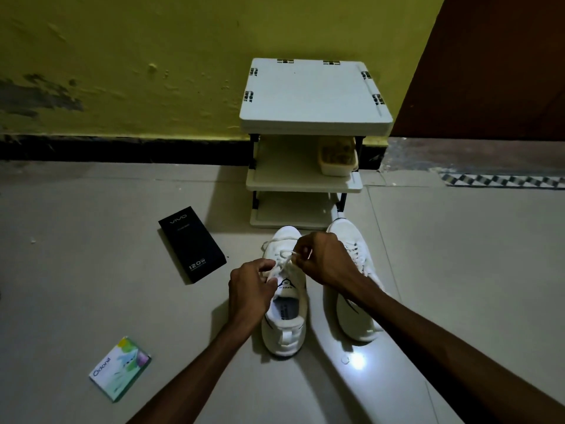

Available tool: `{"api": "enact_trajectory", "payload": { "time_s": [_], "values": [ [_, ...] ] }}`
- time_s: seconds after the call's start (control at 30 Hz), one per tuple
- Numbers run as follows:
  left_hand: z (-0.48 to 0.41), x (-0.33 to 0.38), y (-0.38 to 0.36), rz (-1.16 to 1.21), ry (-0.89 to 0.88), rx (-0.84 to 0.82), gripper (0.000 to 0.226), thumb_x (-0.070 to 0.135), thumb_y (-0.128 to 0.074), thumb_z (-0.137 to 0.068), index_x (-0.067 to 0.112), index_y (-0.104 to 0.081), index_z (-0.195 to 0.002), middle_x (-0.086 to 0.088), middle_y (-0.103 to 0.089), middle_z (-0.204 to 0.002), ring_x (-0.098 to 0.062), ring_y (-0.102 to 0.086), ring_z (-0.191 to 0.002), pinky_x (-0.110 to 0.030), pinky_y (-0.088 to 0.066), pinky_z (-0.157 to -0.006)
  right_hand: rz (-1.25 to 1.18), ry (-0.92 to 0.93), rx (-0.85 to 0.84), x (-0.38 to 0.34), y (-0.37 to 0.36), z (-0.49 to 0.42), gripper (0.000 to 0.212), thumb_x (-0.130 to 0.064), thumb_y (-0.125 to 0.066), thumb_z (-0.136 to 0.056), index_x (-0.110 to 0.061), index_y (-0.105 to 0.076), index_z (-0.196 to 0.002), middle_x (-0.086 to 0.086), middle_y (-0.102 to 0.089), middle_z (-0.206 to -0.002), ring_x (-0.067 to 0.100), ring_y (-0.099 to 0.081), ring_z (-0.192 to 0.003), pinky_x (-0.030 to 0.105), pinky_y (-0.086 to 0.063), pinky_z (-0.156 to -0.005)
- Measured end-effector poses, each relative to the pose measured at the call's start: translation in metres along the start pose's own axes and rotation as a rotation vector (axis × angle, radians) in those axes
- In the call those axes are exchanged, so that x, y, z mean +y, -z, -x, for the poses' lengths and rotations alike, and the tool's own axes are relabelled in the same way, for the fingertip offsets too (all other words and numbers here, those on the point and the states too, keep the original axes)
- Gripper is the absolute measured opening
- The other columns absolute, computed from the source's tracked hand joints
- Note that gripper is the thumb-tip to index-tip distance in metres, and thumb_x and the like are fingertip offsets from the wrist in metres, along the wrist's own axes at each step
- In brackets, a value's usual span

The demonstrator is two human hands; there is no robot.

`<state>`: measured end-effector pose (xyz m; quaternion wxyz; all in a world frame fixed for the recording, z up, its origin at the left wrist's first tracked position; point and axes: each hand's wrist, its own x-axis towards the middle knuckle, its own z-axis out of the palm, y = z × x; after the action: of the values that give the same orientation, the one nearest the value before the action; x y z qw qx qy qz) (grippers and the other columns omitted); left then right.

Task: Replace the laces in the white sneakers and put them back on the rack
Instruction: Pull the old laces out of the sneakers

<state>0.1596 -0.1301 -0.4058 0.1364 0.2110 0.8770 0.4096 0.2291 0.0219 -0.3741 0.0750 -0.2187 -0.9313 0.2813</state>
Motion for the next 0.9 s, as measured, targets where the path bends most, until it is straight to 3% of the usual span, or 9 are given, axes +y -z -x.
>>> {"api": "enact_trajectory", "payload": {
  "time_s": [0.2,0.33,0.47,0.57,0.73,0.9],
  "values": [
    [0.000,0.003,-0.001,-0.027,-0.024,0.014,0.030,0.018,-0.077,-0.081,0.016,-0.075,-0.110,0.001,-0.074,-0.108,-0.017,-0.071,-0.090,-0.033,-0.055,-0.089,-0.424,-0.190,-0.028,-0.011,-0.009,0.004,0.019,-0.016,-0.065,-0.090,-0.015,-0.065,-0.071,0.007,-0.072,-0.070,0.020,-0.071,-0.063,0.031,-0.058,-0.059],
    [0.003,0.000,-0.003,-0.040,-0.058,0.042,0.025,0.018,-0.076,-0.082,0.017,-0.076,-0.107,0.001,-0.075,-0.103,-0.016,-0.071,-0.087,-0.030,-0.055,-0.084,-0.476,-0.337,-0.054,-0.016,-0.008,0.007,0.023,-0.005,-0.059,-0.085,-0.012,-0.061,-0.064,0.015,-0.071,-0.066,0.026,-0.071,-0.061,0.040,-0.062,-0.064],
    [0.006,-0.001,-0.006,-0.091,-0.097,0.067,0.017,0.022,-0.073,-0.085,0.014,-0.076,-0.100,-0.002,-0.076,-0.094,-0.016,-0.070,-0.081,-0.023,-0.049,-0.073,-0.741,-0.549,-0.045,-0.017,-0.006,0.008,0.009,0.003,-0.055,-0.082,-0.006,-0.051,-0.082,0.022,-0.069,-0.074,0.031,-0.069,-0.057,0.045,-0.060,-0.065],
    [0.007,0.001,-0.007,-0.095,-0.096,0.064,0.016,0.023,-0.072,-0.086,0.014,-0.076,-0.099,-0.001,-0.075,-0.092,-0.015,-0.068,-0.080,-0.020,-0.046,-0.069,-0.851,-0.555,-0.095,-0.017,-0.009,0.009,0.011,0.001,-0.049,-0.087,-0.009,-0.043,-0.086,0.023,-0.069,-0.074,0.031,-0.068,-0.058,0.045,-0.058,-0.067],
    [0.008,0.004,-0.006,-0.020,-0.067,0.079,0.016,0.015,-0.073,-0.085,0.014,-0.076,-0.101,-0.001,-0.075,-0.094,-0.014,-0.068,-0.080,-0.020,-0.047,-0.071,-0.818,-0.509,-0.121,-0.014,-0.015,0.009,0.009,-0.005,-0.047,-0.091,-0.013,-0.043,-0.088,0.017,-0.072,-0.076,0.029,-0.068,-0.068,0.042,-0.052,-0.070],
    [0.008,0.000,-0.009,0.039,-0.066,0.094,0.008,0.019,-0.071,-0.086,0.018,-0.077,-0.092,0.003,-0.075,-0.085,-0.010,-0.068,-0.073,-0.023,-0.052,-0.069,-0.933,-0.576,-0.097,-0.013,-0.016,0.010,0.015,0.003,-0.042,-0.091,-0.012,-0.042,-0.086,0.015,-0.068,-0.072,0.028,-0.062,-0.071,0.037,-0.045,-0.067]
  ]
}}
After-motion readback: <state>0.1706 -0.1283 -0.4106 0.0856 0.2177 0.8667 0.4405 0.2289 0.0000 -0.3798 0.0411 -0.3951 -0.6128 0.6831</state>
